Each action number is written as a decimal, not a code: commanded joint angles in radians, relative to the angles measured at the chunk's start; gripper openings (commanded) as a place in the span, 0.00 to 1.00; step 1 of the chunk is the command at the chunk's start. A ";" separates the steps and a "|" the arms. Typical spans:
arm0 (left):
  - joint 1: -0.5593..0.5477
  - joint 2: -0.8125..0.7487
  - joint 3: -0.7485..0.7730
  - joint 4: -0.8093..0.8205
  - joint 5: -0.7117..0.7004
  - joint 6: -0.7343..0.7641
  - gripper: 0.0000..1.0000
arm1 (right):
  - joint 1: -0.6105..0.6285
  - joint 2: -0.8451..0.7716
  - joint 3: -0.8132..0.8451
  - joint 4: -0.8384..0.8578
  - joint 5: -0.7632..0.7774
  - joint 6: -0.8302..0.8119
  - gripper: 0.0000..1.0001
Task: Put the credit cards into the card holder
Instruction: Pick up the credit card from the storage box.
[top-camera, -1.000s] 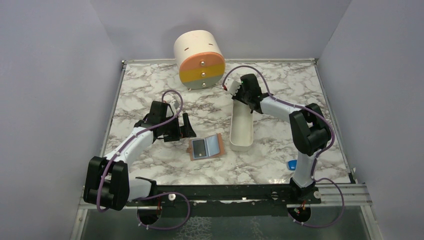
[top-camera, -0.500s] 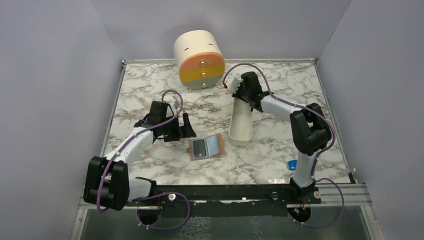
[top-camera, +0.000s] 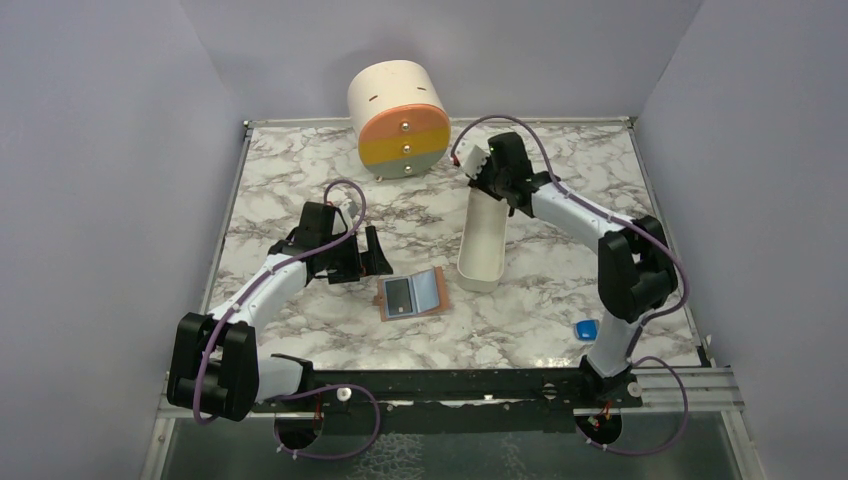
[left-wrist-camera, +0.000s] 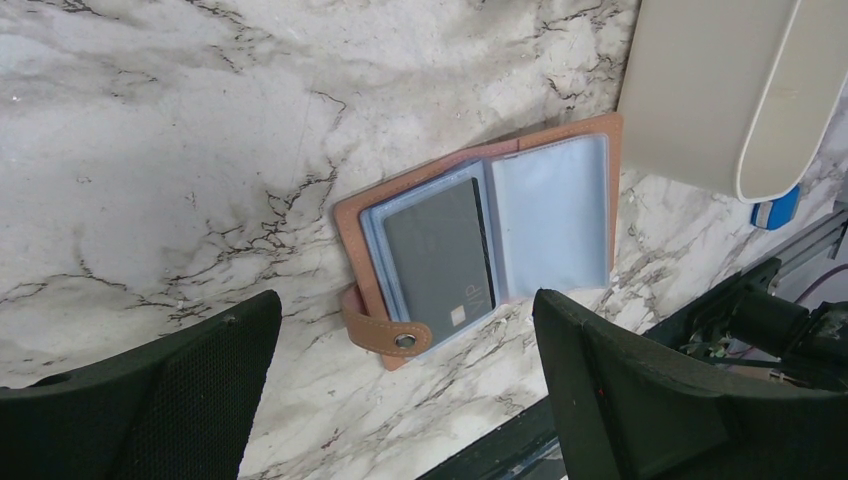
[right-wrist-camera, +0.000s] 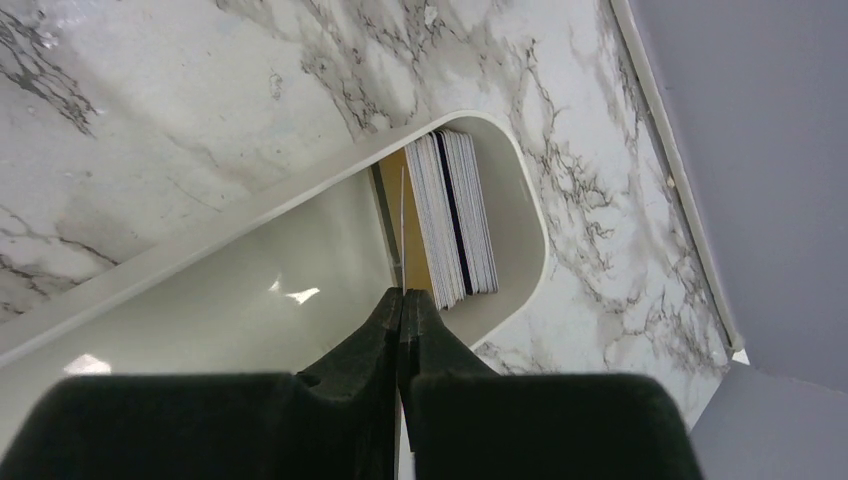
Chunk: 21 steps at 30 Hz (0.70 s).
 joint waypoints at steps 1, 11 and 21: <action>0.004 -0.021 0.016 0.011 0.040 -0.002 0.99 | -0.002 -0.097 0.073 -0.127 -0.051 0.137 0.01; 0.003 -0.097 0.027 0.076 0.156 -0.136 0.92 | 0.014 -0.342 -0.006 -0.144 -0.280 0.597 0.01; 0.003 -0.223 -0.055 0.405 0.360 -0.469 0.83 | 0.065 -0.543 -0.212 0.022 -0.616 1.083 0.01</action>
